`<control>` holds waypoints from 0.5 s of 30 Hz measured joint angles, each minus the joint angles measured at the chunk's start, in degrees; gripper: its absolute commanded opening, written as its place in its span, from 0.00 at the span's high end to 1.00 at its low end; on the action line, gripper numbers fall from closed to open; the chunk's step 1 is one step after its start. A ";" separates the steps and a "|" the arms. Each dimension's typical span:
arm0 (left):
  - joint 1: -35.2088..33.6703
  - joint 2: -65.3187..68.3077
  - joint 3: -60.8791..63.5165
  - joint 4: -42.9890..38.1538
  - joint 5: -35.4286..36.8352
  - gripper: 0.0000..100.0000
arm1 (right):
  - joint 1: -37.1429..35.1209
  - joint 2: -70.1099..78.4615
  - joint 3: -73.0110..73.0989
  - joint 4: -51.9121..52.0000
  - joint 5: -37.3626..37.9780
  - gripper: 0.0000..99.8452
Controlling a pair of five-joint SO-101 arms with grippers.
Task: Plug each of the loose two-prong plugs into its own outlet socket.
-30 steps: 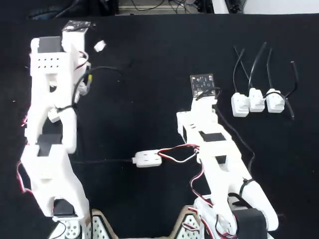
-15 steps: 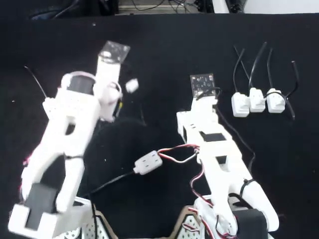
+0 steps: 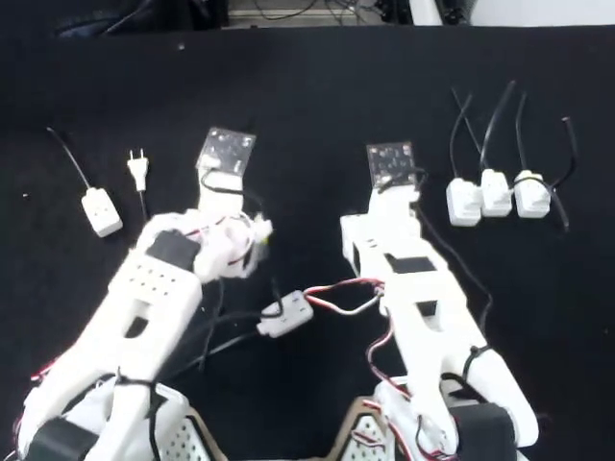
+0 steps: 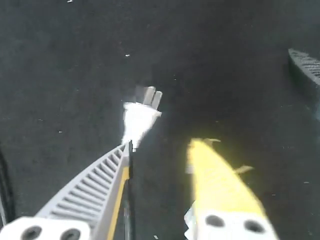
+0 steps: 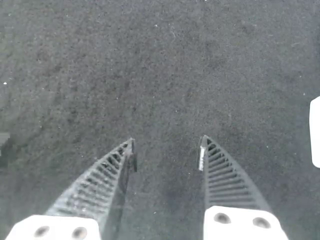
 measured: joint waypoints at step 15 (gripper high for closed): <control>-23.21 -13.80 6.95 2.73 1.32 0.73 | -16.09 0.00 0.00 0.00 -0.35 0.80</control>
